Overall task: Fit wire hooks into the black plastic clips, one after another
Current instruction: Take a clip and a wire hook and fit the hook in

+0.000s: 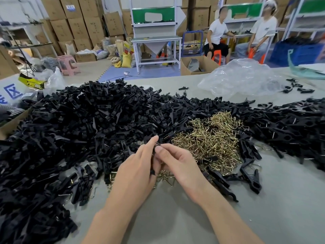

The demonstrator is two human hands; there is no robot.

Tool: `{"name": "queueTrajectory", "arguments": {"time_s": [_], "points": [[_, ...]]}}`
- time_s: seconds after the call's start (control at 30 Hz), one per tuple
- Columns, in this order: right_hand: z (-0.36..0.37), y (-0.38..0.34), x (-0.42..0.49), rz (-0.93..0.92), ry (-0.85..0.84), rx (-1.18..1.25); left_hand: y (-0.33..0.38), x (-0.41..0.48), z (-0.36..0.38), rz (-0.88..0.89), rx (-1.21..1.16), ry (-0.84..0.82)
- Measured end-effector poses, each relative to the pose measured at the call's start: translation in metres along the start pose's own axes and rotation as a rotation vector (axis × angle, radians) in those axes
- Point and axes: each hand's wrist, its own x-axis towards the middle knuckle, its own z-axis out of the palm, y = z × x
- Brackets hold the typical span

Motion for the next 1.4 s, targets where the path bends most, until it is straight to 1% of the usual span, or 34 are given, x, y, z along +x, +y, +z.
{"name": "queueTrajectory", "arguments": {"time_s": [0.07, 0.1, 0.17, 0.2, 0.3, 0.37, 0.4, 0.43, 0.5, 0.57, 0.63, 0.73, 0.87, 1.03, 1.2, 1.3, 1.4], "points": [[0.001, 0.001, 0.001, 0.013, 0.027, -0.036, 0.000, 0.000, -0.001, 0.019, 0.017, -0.008], [0.001, 0.002, 0.003, 0.028, 0.056, -0.001, 0.002, 0.000, -0.003, 0.012, 0.000, -0.009], [-0.001, 0.003, 0.005, 0.059, 0.124, 0.143, 0.005, 0.000, -0.007, -0.060, -0.086, 0.003], [-0.004, 0.003, 0.007, 0.062, 0.160, 0.217, 0.006, -0.001, -0.008, -0.124, -0.171, 0.033], [-0.012, 0.002, 0.010, 0.068, 0.244, 0.371, 0.004, 0.000, -0.006, -0.369, -0.572, 0.176], [-0.013, 0.003, 0.012, 0.097, 0.246, 0.410, 0.003, 0.004, -0.007, -0.528, -0.823, 0.139], [-0.013, 0.004, 0.012, 0.108, 0.233, 0.407, 0.002, 0.005, -0.008, -0.579, -0.914, 0.087], [-0.012, 0.005, 0.012, 0.112, 0.218, 0.392, 0.002, 0.006, -0.008, -0.594, -0.952, 0.040], [-0.010, 0.006, 0.011, 0.115, 0.198, 0.341, 0.002, 0.006, -0.006, -0.566, -0.883, 0.003], [-0.009, 0.006, 0.010, 0.107, 0.179, 0.285, 0.003, 0.006, -0.004, -0.514, -0.834, 0.032], [-0.009, 0.007, 0.009, 0.092, 0.152, 0.251, 0.004, 0.007, -0.002, -0.518, -0.879, 0.071], [-0.010, 0.009, 0.009, 0.075, 0.101, 0.229, 0.006, 0.008, -0.004, -0.580, -0.995, 0.124], [-0.010, 0.010, 0.010, 0.078, 0.090, 0.267, 0.004, 0.007, -0.006, -0.594, -0.987, 0.189], [-0.008, 0.009, 0.010, 0.084, 0.090, 0.280, 0.006, 0.008, -0.006, -0.603, -1.020, 0.159], [-0.008, 0.009, 0.010, 0.090, 0.093, 0.310, 0.008, 0.007, -0.007, -0.574, -1.008, 0.120], [-0.008, 0.009, 0.011, 0.079, 0.086, 0.336, 0.009, 0.007, -0.006, -0.544, -0.980, 0.094], [-0.009, 0.009, 0.011, 0.073, 0.103, 0.293, 0.008, 0.006, -0.006, -0.528, -0.907, 0.113]]}}
